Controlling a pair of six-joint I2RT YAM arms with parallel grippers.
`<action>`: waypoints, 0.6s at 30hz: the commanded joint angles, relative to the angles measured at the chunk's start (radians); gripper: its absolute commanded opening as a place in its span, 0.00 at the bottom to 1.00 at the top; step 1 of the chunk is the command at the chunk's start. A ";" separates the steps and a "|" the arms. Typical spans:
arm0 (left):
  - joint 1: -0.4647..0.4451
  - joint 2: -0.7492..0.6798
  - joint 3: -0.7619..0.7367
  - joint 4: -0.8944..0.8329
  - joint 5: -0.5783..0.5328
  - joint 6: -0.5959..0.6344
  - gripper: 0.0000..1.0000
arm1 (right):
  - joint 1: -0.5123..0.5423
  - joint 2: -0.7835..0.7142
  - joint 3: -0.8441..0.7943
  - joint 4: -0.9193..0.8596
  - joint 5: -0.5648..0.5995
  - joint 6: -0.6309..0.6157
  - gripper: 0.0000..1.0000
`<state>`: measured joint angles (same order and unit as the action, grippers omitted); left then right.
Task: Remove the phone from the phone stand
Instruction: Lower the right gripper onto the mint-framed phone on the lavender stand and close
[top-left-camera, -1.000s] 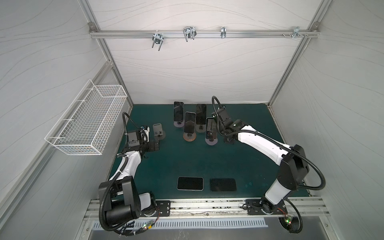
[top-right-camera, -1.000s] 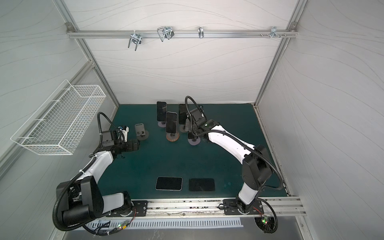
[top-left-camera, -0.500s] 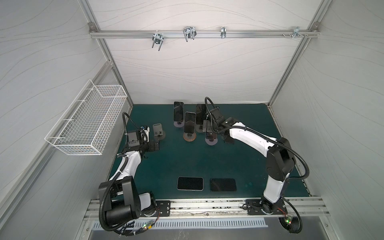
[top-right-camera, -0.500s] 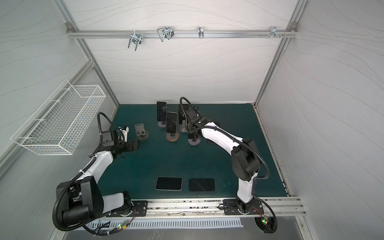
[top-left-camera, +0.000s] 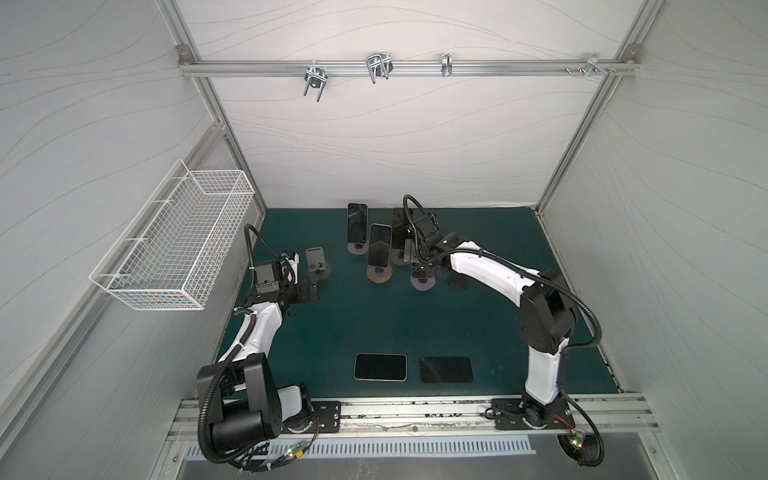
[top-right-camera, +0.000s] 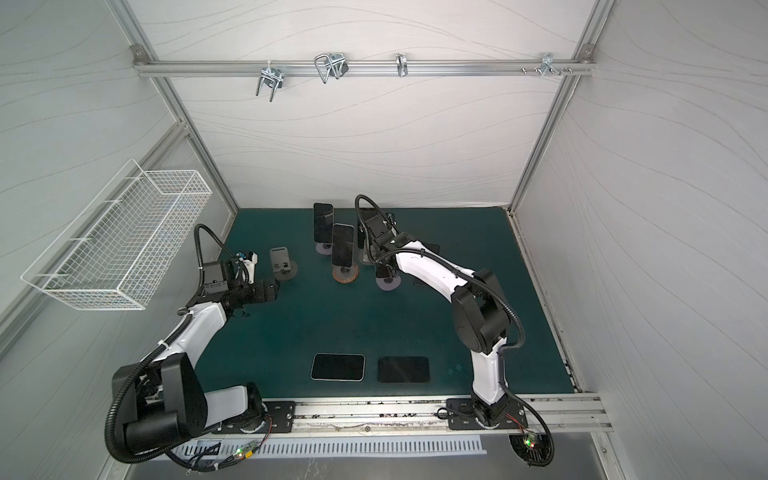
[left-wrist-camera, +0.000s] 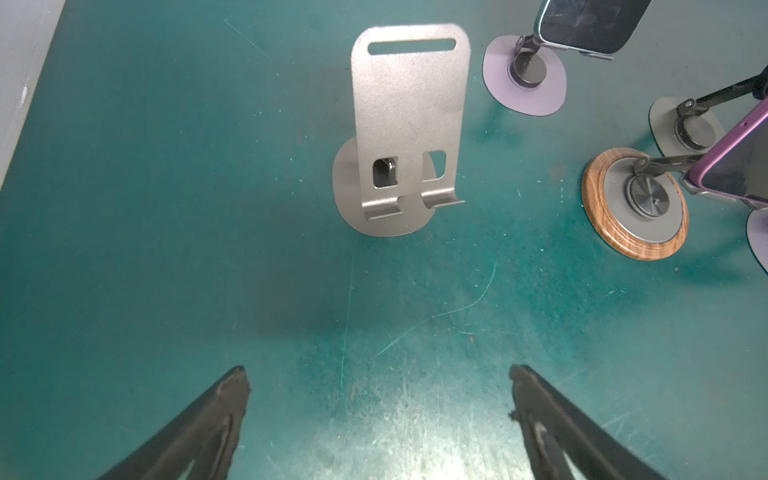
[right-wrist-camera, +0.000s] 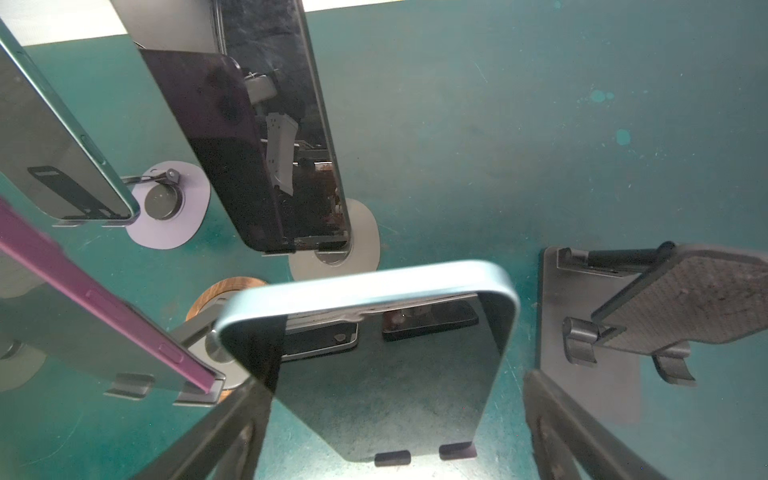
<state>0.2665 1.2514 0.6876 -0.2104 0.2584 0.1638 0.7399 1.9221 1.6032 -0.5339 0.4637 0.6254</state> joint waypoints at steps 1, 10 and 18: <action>0.006 -0.014 0.004 0.022 0.008 0.016 1.00 | -0.004 0.022 -0.004 0.010 0.012 0.014 0.91; 0.005 -0.016 0.003 0.022 0.008 0.016 1.00 | -0.005 0.064 0.014 0.015 0.018 0.033 0.89; 0.005 -0.017 0.001 0.023 0.010 0.016 1.00 | -0.001 0.040 -0.014 0.024 0.023 0.037 0.82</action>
<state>0.2665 1.2514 0.6876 -0.2104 0.2584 0.1638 0.7399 1.9808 1.6012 -0.5194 0.4679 0.6399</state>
